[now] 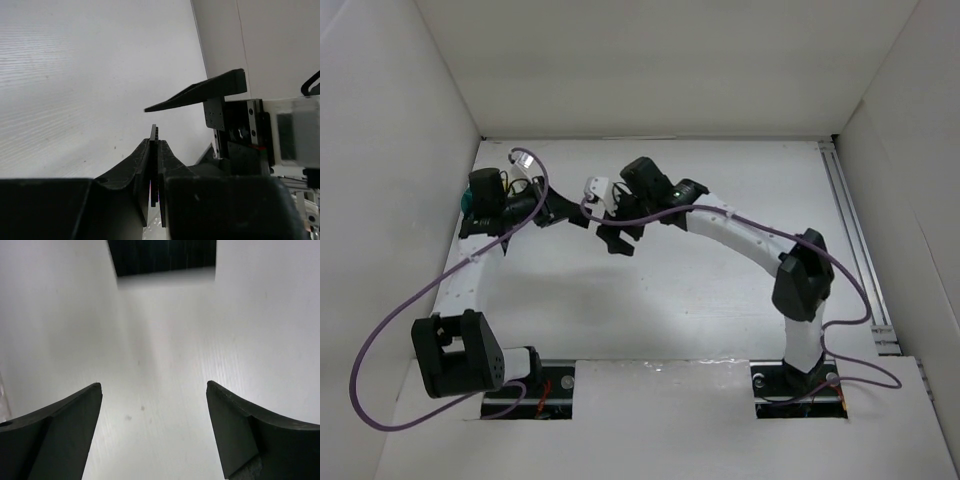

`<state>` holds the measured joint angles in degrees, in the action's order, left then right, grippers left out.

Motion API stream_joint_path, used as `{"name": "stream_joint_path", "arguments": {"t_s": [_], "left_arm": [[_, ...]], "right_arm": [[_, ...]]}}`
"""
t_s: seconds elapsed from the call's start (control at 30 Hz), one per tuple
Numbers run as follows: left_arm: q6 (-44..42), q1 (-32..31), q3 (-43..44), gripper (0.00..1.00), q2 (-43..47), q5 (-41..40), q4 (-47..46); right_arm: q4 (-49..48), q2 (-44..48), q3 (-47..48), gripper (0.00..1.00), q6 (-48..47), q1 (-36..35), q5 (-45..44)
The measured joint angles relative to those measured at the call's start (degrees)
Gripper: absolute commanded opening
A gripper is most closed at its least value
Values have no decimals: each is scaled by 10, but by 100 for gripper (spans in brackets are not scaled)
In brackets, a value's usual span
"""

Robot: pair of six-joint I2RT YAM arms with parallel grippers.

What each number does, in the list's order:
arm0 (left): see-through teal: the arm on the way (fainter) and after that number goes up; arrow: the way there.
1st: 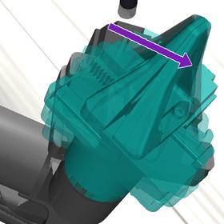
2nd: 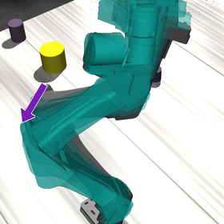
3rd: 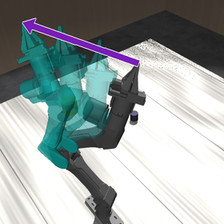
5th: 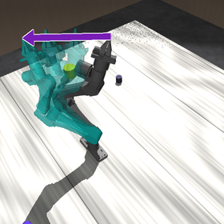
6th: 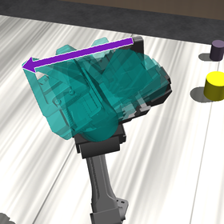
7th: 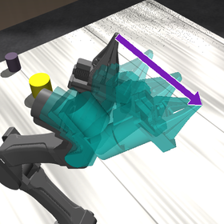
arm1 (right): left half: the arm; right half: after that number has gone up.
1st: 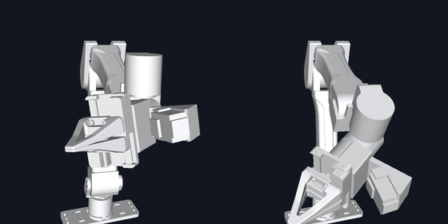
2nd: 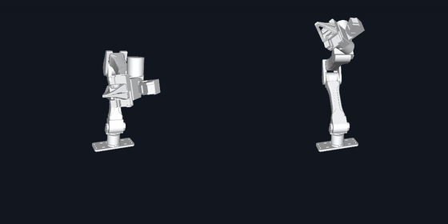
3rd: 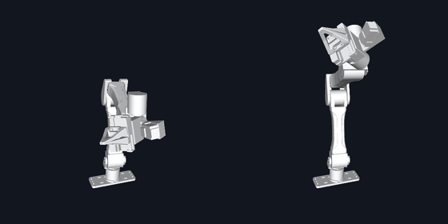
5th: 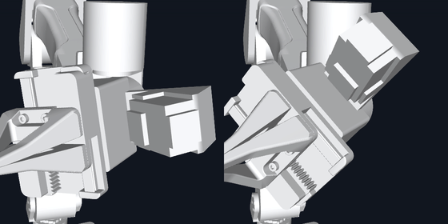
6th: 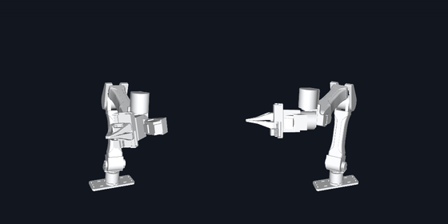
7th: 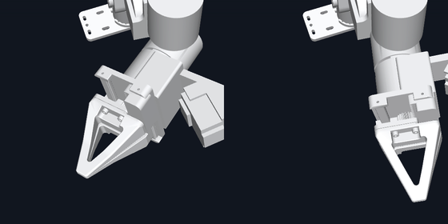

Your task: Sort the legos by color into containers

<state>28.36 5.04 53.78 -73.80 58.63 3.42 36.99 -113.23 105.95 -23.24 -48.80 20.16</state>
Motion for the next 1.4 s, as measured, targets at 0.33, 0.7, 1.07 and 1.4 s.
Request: {"name": "stream_joint_path", "arguments": {"t_s": [0.33, 0.7, 1.07, 1.4], "left_arm": [[-89, 123, 111, 0, 58, -214, 146], [-135, 232, 226, 0, -9, -462, 226], [-151, 231, 288, 0, -128, -515, 236], [-193, 219, 333, 0, -208, -549, 235]], "right_arm": [[-61, 111, -150, 88, 28, 86, 12], [-70, 75, -125, 87, 71, 90, 15], [-73, 66, -116, 86, 89, 94, 18], [-81, 66, -116, 85, 96, 115, 23]]}}
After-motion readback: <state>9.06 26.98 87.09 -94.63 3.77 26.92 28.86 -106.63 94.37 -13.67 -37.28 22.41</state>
